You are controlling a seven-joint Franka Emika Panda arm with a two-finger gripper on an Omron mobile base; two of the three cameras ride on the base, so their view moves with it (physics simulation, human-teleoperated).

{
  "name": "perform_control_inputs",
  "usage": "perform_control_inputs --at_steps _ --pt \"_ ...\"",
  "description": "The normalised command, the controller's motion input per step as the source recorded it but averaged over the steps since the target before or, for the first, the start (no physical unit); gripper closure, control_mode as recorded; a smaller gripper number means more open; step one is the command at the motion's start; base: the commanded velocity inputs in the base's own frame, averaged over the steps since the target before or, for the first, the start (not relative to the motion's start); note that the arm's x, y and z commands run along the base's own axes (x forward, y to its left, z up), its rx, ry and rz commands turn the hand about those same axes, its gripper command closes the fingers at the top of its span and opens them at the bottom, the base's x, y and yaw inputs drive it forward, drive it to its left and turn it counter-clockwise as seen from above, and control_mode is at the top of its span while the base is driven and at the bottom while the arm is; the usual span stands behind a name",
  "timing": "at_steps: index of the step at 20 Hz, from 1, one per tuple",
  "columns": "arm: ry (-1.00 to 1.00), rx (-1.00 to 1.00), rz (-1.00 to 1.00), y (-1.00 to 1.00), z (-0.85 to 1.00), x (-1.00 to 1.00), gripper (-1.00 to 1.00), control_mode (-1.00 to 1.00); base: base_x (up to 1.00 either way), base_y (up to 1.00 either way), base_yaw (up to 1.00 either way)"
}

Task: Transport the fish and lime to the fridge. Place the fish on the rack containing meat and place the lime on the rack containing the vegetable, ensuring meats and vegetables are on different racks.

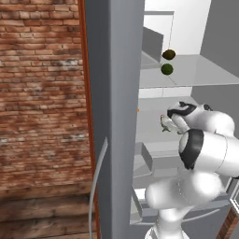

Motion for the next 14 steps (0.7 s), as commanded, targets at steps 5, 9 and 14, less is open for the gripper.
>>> perform_control_inputs --at_steps 5,9,14 --pt "-0.16 0.0 0.0 0.0 0.42 -0.99 -1.0 -1.0 0.0 0.0 0.0" --pt "0.05 0.0 0.0 0.0 0.97 -1.0 -1.0 -1.0 0.0 0.0 0.0" --pt "0.21 0.01 -0.01 0.01 1.0 -0.96 -1.0 -1.0 0.0 0.0 0.0"
